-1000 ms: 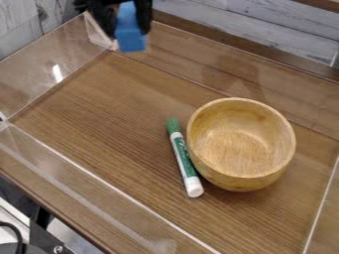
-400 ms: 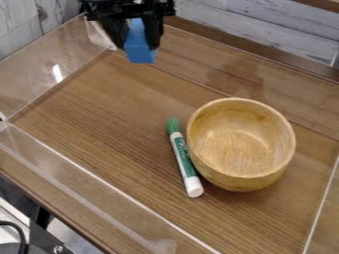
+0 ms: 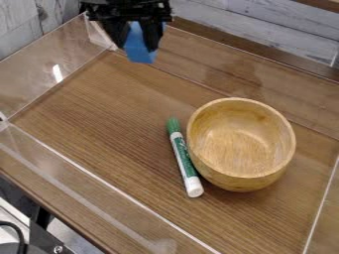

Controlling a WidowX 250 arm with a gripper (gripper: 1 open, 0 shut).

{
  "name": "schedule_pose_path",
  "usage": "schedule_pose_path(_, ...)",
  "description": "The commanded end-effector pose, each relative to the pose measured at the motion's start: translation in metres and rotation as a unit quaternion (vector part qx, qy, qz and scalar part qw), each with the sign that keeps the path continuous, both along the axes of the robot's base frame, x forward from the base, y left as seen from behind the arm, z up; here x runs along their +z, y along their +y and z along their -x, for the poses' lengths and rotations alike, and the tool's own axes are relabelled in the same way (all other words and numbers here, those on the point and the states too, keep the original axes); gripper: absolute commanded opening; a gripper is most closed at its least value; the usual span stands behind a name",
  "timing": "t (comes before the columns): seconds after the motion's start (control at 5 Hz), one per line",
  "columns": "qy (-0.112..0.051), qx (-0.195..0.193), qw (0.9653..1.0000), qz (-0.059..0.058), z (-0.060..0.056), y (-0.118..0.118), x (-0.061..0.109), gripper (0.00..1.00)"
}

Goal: Put the blue block in the brown bowl

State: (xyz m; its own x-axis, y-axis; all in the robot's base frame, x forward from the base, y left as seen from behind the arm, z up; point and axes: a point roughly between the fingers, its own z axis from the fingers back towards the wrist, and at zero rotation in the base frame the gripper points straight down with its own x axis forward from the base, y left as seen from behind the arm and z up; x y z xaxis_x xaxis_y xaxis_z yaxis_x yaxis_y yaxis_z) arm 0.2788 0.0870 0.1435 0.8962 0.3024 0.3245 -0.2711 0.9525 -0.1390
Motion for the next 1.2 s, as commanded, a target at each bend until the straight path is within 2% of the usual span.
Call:
schedule_pose_path(0.0, -0.047, -0.013, 0.9984, -0.028, -0.003, 0.009, 0.018, 0.0)
schedule_pose_path(0.4, -0.065, -0.037, 0.9961, -0.047, -0.012, 0.013, 0.012, 0.0)
schedule_pose_path(0.6, -0.075, -0.048, 0.9943, -0.059, -0.011, 0.012, 0.011, 0.0)
schedule_pose_path(0.8, -0.083, -0.054, 0.9926, -0.07, -0.015, 0.013, 0.008, 0.0)
schedule_pose_path(1.0, -0.08, -0.061, 0.993, -0.061, -0.002, -0.017, 0.011, 0.0)
